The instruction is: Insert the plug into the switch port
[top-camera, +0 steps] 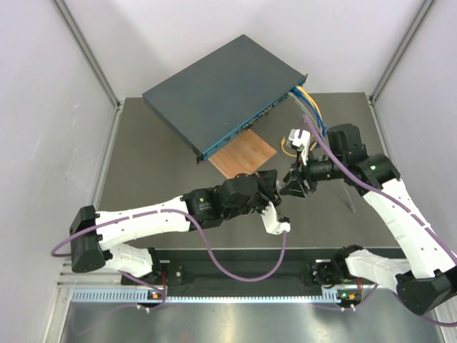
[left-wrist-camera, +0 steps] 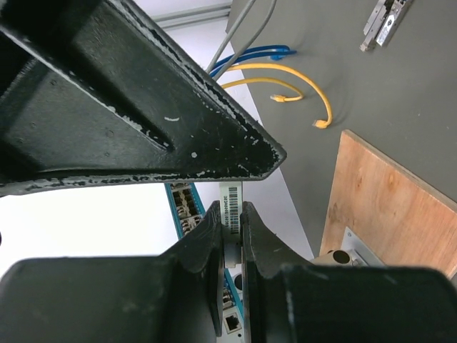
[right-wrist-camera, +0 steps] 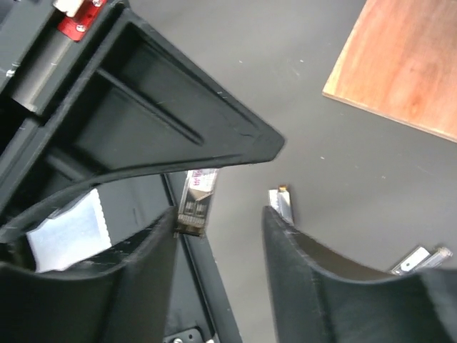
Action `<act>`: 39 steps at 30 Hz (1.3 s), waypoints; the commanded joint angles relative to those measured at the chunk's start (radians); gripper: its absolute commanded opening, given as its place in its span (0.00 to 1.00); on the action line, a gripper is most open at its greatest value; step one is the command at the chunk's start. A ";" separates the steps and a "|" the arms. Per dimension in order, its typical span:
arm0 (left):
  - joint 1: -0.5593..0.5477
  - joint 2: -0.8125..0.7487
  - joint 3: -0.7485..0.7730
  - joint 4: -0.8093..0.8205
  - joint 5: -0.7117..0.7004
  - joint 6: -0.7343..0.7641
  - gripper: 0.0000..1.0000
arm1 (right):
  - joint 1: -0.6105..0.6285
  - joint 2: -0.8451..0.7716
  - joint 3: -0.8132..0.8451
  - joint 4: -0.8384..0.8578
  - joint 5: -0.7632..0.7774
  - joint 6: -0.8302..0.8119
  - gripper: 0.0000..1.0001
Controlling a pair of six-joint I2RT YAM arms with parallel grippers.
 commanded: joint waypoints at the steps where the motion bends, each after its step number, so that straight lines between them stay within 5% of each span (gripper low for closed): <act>1: -0.006 -0.026 -0.003 0.079 -0.006 0.004 0.00 | 0.023 -0.015 -0.012 0.054 0.039 0.006 0.47; 5: -0.006 -0.023 -0.004 0.087 -0.008 0.007 0.00 | 0.028 -0.024 -0.019 0.063 0.052 0.006 0.22; 6: -0.006 -0.021 -0.004 0.088 -0.008 0.007 0.00 | 0.026 -0.024 -0.016 0.068 0.053 0.005 0.05; 7: -0.006 -0.021 -0.006 0.095 -0.009 0.007 0.02 | 0.026 -0.023 -0.014 0.068 0.061 0.003 0.00; 13: -0.006 -0.031 -0.023 0.113 -0.037 0.005 0.27 | 0.020 -0.041 -0.016 0.083 0.076 0.003 0.00; 16: -0.006 -0.038 -0.056 0.165 -0.067 0.001 0.49 | 0.000 -0.053 -0.025 0.101 0.081 0.014 0.00; 17: -0.004 -0.046 -0.062 0.170 -0.075 -0.001 0.64 | -0.004 -0.058 -0.031 0.108 0.087 0.016 0.00; 20: -0.003 -0.060 -0.066 0.167 -0.089 -0.030 0.82 | -0.027 -0.082 -0.046 0.140 0.108 0.025 0.00; 26: 0.010 -0.081 0.005 0.104 -0.085 -0.174 0.90 | -0.130 -0.079 -0.019 0.186 0.116 0.026 0.00; 32: 0.114 -0.035 0.250 -0.027 0.004 -0.572 0.98 | -0.308 0.011 0.072 0.217 0.108 0.002 0.00; 37: 0.391 0.054 0.578 -0.146 0.151 -1.196 0.97 | -0.348 0.135 0.205 0.183 0.176 -0.101 0.00; 39: 0.467 0.051 0.600 -0.126 0.169 -1.409 0.97 | -0.348 0.189 0.273 0.181 0.197 -0.121 0.00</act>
